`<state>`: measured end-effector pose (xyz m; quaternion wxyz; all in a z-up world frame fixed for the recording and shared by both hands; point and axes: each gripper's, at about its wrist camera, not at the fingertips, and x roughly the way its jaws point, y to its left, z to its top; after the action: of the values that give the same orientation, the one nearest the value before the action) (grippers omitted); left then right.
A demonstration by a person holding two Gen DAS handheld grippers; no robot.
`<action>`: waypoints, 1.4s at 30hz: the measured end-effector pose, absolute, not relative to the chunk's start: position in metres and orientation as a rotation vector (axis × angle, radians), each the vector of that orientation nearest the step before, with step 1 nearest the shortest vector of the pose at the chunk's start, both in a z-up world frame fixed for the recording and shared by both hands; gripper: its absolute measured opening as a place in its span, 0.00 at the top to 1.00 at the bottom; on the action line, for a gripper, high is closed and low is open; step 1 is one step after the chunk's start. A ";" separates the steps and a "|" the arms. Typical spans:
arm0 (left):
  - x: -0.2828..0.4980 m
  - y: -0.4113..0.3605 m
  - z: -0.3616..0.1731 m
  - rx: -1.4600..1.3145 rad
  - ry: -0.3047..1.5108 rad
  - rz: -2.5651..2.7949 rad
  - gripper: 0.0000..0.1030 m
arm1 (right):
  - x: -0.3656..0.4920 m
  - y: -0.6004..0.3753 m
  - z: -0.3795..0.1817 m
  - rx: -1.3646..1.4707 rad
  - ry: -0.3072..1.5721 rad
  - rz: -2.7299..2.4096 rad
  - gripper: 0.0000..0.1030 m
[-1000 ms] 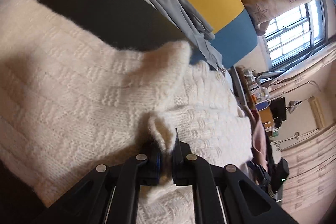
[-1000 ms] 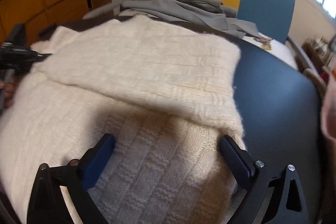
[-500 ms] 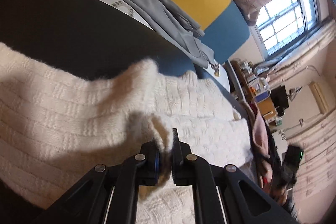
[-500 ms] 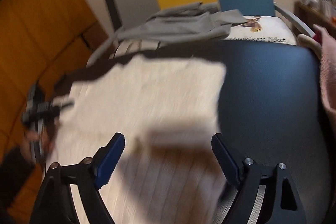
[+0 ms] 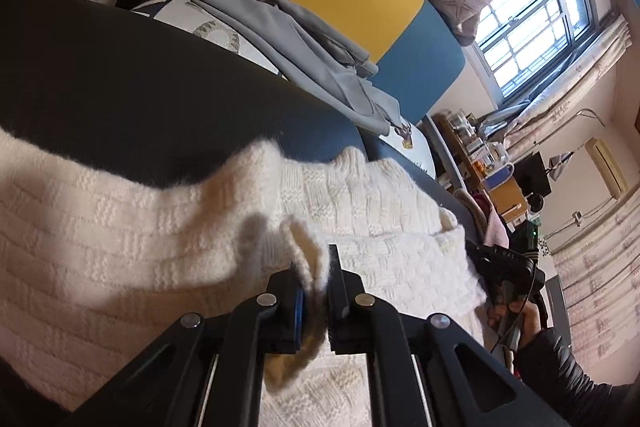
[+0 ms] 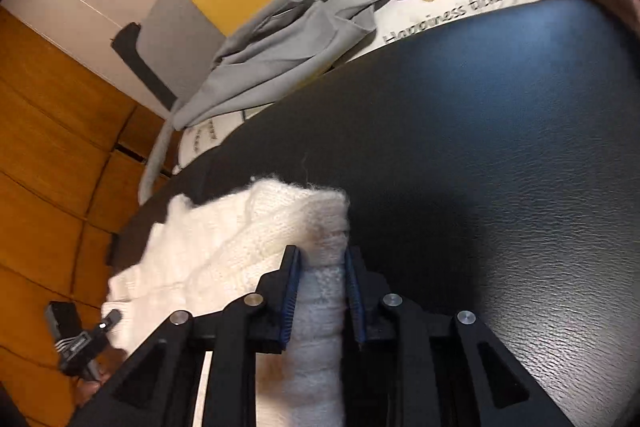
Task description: Fold clothes
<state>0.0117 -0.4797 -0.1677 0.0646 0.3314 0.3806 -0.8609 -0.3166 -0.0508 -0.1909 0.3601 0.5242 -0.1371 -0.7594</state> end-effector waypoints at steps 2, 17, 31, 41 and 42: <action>0.016 -0.481 -0.167 0.968 1.156 -2.592 0.93 | -0.315 -0.053 -0.190 1.344 -0.366 -1.944 0.87; -0.005 -0.481 -0.176 1.024 1.067 -2.503 0.93 | -0.296 -0.044 -0.157 1.244 -0.192 -2.153 0.97; -0.007 -0.478 -0.171 1.016 0.981 -2.540 0.93 | -0.279 -0.096 -0.155 1.135 0.185 -2.297 0.88; -0.041 -0.472 -0.178 1.128 0.783 -2.538 0.88 | -0.279 -0.088 -0.159 1.152 0.220 -2.411 0.70; -0.041 -0.473 -0.178 1.128 0.798 -2.537 0.88 | -0.272 -0.086 -0.152 1.108 0.222 -2.424 0.70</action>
<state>-0.0408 -0.4732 -0.1779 0.1259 0.3872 0.2740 -0.8713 -0.2718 -0.0862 -0.1519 0.2313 0.4030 0.0809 -0.8818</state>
